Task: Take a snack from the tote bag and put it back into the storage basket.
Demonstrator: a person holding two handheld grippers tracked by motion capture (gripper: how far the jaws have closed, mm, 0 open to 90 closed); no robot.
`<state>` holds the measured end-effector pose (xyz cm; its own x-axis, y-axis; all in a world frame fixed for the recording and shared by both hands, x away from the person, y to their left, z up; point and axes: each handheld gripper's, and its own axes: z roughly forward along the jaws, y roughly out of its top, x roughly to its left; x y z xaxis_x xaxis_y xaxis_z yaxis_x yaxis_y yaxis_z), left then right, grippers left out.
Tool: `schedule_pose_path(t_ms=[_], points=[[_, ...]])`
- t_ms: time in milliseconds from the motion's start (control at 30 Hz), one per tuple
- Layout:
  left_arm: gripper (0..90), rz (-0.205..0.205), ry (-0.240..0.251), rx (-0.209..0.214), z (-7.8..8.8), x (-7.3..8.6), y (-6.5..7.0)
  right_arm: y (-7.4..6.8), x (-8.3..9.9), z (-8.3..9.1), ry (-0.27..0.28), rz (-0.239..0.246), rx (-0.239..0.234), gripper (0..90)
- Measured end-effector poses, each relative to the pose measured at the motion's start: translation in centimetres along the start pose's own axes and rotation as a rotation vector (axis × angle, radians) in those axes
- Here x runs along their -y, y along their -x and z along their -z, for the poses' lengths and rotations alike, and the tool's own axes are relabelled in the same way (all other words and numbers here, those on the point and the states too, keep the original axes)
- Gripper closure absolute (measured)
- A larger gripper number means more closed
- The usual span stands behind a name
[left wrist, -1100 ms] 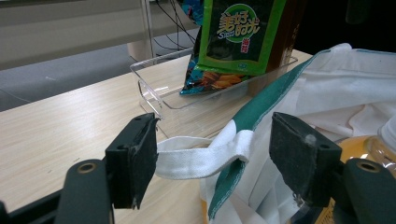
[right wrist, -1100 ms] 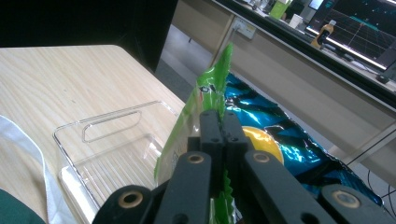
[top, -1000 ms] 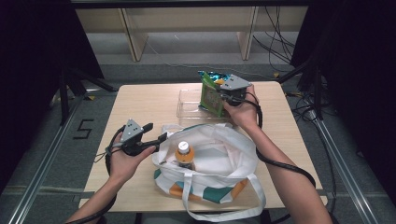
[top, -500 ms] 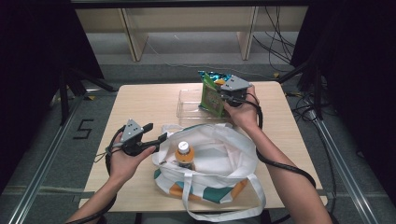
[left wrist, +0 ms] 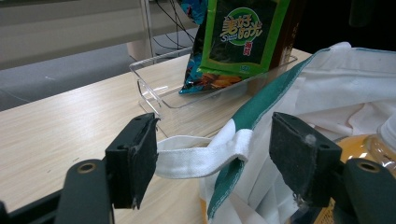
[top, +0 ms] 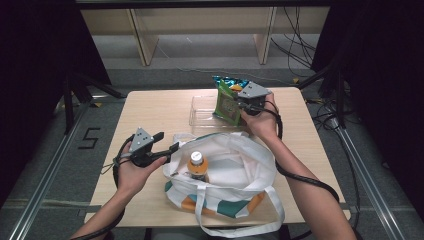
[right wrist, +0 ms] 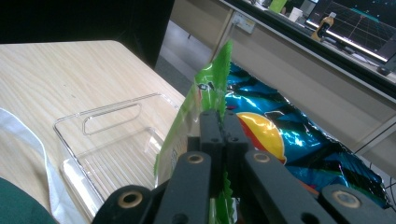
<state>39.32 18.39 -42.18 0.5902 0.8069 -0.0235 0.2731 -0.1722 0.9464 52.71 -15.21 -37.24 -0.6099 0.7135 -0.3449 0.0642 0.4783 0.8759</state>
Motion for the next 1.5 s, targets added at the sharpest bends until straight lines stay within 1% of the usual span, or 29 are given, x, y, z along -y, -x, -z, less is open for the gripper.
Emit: schedule_pose_path(t_ms=[67,133,167,233,267,300,333,367,433,467,500,533,567,633,700,1033,1133,1167,1200,1267,1300,1333,1400,1433,1467,1500], points=[[32.0,0.0,0.001,0.0,0.0,0.0,0.0,0.0,0.1,0.1,-0.002,-0.014,-0.005,90.0],[32.0,0.0,0.0,0.001,0.0,0.0,0.0,0.1,0.3,0.1,0.007,-0.032,-0.001,90.0],[32.0,-0.002,0.0,0.001,0.0,0.0,0.0,0.2,0.3,0.1,0.011,-0.039,-0.006,90.0],[32.0,-0.002,0.0,0.002,0.0,0.0,0.0,0.1,0.5,0.2,-0.001,-0.071,-0.017,90.0],[32.0,-0.002,0.0,0.001,0.0,0.0,0.0,0.2,0.5,0.2,0.017,-0.054,-0.001,90.0],[32.0,-0.002,0.0,0.001,0.0,0.0,0.1,0.1,0.6,0.2,0.018,-0.062,-0.004,90.0],[32.0,-0.002,0.0,0.001,0.0,0.0,0.1,0.0,0.6,0.2,0.01,-0.083,-0.024,90.0],[32.0,-0.002,0.0,0.001,0.0,0.0,0.1,-0.1,0.7,0.3,0.014,-0.094,-0.012,90.0],[32.0,-0.002,0.0,0.002,0.0,0.0,0.1,-0.1,0.9,0.3,0.012,-0.107,-0.027,90.0],[32.0,-0.002,0.0,0.002,0.0,0.0,0.1,0.0,1.0,0.2,0.034,-0.097,-0.008,90.0],[32.0,-0.002,0.0,0.001,0.0,0.0,0.0,0.1,1.1,0.2,0.035,-0.094,-0.011,90.0],[32.0,-0.002,0.0,0.001,0.0,0.0,0.0,0.1,1.1,0.2,0.029,-0.105,-0.021,90.0],[32.0,-0.003,-0.001,0.001,0.0,0.0,0.0,0.0,1.1,0.3,0.022,-0.131,-0.027,90.0],[32.0,-0.003,-0.001,0.001,0.0,0.0,0.0,-0.1,1.2,0.3,0.028,-0.148,-0.019,90.0],[32.0,-0.003,-0.001,0.001,0.0,0.0,0.0,0.0,1.3,0.3,0.033,-0.135,-0.018,90.0],[32.0,-0.002,0.0,0.001,0.0,0.0,0.0,-0.1,1.4,0.4,0.026,-0.132,-0.018,90.0],[32.0,-0.003,-0.002,0.001,0.0,0.0,0.0,0.2,1.5,0.4,0.035,-0.097,-0.004,90.0],[32.0,-0.002,0.003,0.007,-0.1,0.0,0.0,0.2,1.5,0.4,0.033,-0.097,-0.005,90.0],[32.0,-0.002,0.003,0.006,-0.1,0.0,0.0,0.1,1.5,0.4,0.03,-0.113,-0.009,90.0],[32.0,0.0,0.004,0.008,-0.1,0.0,0.0,0.1,1.6,0.4,0.029,-0.112,-0.009,90.0],[32.0,-0.001,0.0,0.003,-0.1,0.0,0.0,0.2,1.6,0.4,0.031,-0.103,-0.01,90.0],[32.0,-0.002,-0.002,0.003,-0.1,0.0,0.0,0.1,1.7,0.5,0.025,-0.115,-0.006,90.0],[32.0,-0.001,-0.002,0.004,-0.1,0.0,0.1,0.1,1.8,0.5,0.022,-0.118,-0.001,90.0],[32.0,-0.001,-0.002,0.004,-0.1,0.0,0.1,0.1,1.8,0.5,0.023,-0.11,-0.006,90.0],[32.0,0.0,-0.002,0.004,-0.1,0.0,0.1,0.1,1.8,0.4,0.023,-0.112,-0.009,90.0],[32.0,0.0,-0.002,0.004,-0.1,0.1,0.1,0.0,1.8,0.5,0.008,-0.132,-0.022,90.0]])
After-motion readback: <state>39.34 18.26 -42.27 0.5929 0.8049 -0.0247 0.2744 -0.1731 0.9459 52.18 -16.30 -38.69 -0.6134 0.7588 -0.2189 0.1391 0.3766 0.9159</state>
